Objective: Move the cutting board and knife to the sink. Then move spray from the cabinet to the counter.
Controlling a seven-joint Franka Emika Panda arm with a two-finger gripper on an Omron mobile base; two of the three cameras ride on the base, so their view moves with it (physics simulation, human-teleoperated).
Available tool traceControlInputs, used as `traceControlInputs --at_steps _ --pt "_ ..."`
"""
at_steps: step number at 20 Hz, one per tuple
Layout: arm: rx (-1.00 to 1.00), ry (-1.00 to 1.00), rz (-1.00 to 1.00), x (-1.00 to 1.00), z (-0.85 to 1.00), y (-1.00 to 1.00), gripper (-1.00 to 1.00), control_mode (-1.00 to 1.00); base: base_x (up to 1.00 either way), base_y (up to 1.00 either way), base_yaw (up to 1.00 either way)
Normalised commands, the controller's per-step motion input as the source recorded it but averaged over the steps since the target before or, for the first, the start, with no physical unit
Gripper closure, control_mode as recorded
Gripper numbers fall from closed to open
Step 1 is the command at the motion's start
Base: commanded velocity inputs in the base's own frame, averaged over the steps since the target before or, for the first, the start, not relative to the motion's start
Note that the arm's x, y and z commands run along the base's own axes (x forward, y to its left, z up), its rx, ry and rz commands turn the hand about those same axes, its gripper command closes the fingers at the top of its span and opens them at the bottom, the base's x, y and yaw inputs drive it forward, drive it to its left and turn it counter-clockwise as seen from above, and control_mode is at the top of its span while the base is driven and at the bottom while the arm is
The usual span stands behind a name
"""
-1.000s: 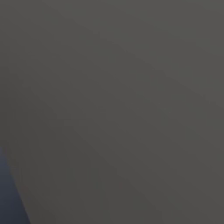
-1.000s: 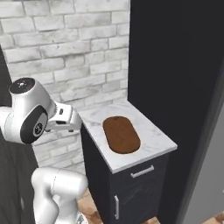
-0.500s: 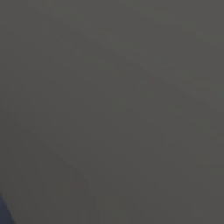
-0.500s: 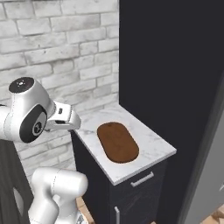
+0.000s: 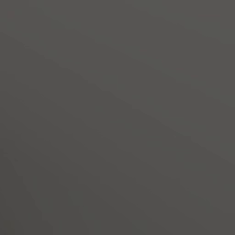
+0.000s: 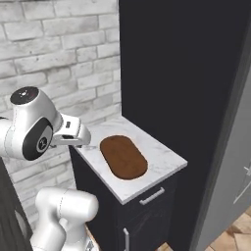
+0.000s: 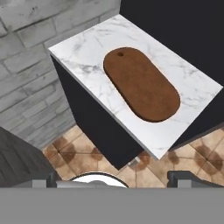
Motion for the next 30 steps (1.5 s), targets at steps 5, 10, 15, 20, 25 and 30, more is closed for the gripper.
traceControlInputs --at_steps 5,10,15,20,25,30 --pt "0.0 0.0 0.0 0.0 0.0 0.0 -1.0 1.0 0.01 0.0 -0.22" --pt "0.0 0.0 0.0 0.0 0.0 0.0 -1.0 1.0 0.02 0.0 -0.2" --pt "0.0 0.0 0.0 0.0 0.0 0.0 -1.0 1.0 0.1 0.0 -0.24" --pt "0.0 0.0 0.0 0.0 0.0 0.0 -1.0 1.0 0.32 0.07 -0.03" --pt "0.0 0.0 0.0 0.0 0.0 0.0 -1.0 1.0 0.39 0.0 0.02" --pt "0.0 0.0 0.0 0.0 0.0 0.0 -1.0 1.0 0.3 0.0 -0.19"
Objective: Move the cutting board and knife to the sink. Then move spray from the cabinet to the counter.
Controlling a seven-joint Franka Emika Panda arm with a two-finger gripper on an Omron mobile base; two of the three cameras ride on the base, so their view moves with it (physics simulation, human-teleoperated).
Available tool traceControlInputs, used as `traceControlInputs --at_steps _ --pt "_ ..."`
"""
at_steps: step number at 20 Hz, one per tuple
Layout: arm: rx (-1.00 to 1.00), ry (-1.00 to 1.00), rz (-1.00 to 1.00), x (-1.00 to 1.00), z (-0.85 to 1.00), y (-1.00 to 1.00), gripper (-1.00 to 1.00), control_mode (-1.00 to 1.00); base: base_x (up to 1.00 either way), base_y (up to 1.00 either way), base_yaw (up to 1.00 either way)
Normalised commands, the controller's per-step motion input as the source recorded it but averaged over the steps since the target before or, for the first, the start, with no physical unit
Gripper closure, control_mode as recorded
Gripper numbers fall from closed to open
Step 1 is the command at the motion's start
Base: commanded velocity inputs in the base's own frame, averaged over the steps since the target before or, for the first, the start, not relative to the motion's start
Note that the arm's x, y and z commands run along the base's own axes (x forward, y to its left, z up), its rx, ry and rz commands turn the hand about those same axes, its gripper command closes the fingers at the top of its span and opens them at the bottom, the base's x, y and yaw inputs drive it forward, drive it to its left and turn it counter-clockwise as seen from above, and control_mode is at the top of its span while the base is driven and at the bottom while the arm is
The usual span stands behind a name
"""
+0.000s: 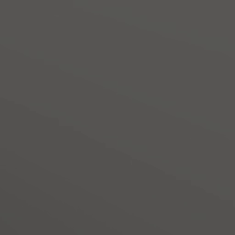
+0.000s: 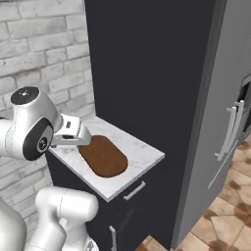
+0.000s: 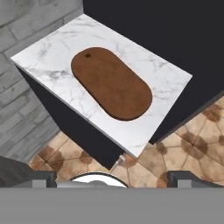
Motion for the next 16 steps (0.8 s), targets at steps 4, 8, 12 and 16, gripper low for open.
traceControlInputs --at_steps 4,8,12,16 --pt "0.0 0.0 0.0 0.0 0.0 0.0 -1.0 1.0 0.06 0.0 -0.23" --pt "0.0 0.0 0.0 0.0 0.0 0.0 -1.0 1.0 0.0 0.02 -0.19" --pt "0.0 0.0 0.0 0.0 0.0 0.0 -1.0 1.0 0.0 0.09 -0.06" --pt "0.0 0.01 0.04 0.08 -0.09 0.03 -1.0 -1.0 0.0 0.04 0.0"
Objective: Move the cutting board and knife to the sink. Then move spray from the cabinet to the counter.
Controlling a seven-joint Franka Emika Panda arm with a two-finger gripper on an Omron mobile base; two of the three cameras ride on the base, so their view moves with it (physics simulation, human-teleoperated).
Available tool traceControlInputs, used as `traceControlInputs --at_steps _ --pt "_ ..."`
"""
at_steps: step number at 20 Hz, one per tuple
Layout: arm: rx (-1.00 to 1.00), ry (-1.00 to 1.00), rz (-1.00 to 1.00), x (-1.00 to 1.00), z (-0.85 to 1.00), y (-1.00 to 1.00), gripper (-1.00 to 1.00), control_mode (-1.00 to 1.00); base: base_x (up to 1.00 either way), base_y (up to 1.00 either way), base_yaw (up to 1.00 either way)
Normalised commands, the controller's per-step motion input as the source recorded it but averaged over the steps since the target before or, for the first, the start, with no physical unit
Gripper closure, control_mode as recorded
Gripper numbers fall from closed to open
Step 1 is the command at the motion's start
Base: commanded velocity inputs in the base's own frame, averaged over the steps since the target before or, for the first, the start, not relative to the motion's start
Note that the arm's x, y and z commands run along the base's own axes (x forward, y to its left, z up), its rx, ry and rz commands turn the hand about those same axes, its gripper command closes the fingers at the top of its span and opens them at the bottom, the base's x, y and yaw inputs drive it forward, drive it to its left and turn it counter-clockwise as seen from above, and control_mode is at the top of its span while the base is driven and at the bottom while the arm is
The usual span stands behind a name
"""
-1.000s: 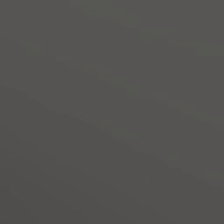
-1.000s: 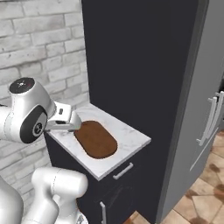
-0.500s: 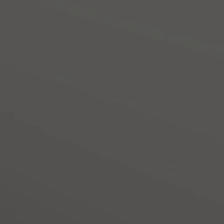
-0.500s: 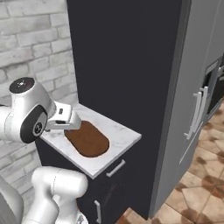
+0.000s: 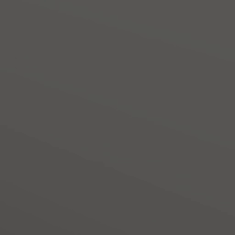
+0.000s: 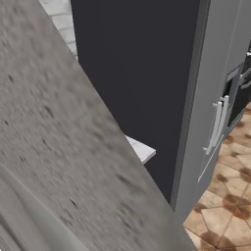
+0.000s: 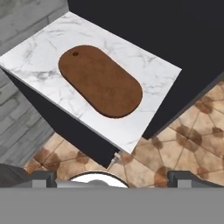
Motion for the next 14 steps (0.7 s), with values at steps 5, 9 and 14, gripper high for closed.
traceControlInputs --at_steps 5,9,14 --pt "0.0 0.0 0.2 0.22 -0.13 0.09 -1.0 -1.0 0.0 0.0 0.0" --pt "0.0 0.0 0.21 0.31 -0.14 0.19 -1.0 -1.0 0.0 0.0 0.0" --pt "0.0 0.0 0.1 0.4 -0.1 0.43 -1.0 -1.0 0.0 0.0 0.0"
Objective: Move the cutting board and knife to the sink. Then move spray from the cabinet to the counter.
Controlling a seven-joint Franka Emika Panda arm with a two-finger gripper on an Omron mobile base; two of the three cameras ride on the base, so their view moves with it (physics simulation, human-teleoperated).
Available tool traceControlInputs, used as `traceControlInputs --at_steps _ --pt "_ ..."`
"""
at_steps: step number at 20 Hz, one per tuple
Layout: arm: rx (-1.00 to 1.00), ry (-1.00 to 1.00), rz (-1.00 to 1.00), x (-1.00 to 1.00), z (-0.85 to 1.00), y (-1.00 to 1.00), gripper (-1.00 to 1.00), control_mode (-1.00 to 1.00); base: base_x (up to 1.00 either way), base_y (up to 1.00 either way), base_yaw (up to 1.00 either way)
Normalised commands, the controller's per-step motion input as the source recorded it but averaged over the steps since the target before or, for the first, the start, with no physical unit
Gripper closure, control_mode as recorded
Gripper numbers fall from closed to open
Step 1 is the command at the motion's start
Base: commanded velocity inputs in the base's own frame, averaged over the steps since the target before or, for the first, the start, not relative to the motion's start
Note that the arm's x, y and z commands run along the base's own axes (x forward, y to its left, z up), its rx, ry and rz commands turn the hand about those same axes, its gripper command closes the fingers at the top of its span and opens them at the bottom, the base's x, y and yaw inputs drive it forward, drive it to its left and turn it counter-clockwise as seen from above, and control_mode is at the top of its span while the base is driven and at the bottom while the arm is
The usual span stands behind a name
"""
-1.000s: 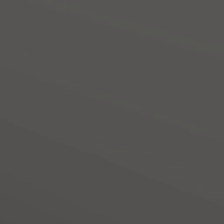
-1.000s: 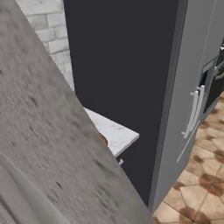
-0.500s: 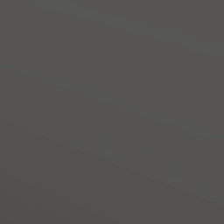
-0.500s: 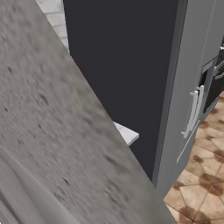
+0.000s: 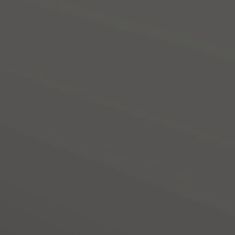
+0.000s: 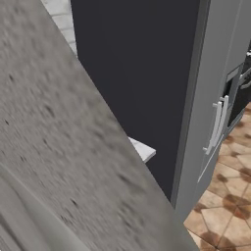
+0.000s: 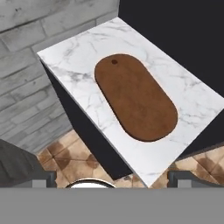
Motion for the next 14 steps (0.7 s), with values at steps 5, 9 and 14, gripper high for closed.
traceControlInputs --at_steps 5,9,14 --pt "0.0 0.0 0.04 0.62 -0.17 0.56 -1.0 -1.0 0.0 0.0 0.0" --pt "0.0 0.0 0.06 0.49 -0.18 0.53 -1.0 -1.0 0.0 0.0 0.0" --pt "0.0 0.04 0.07 0.5 -0.27 0.39 -1.0 -1.0 0.0 0.0 0.0"
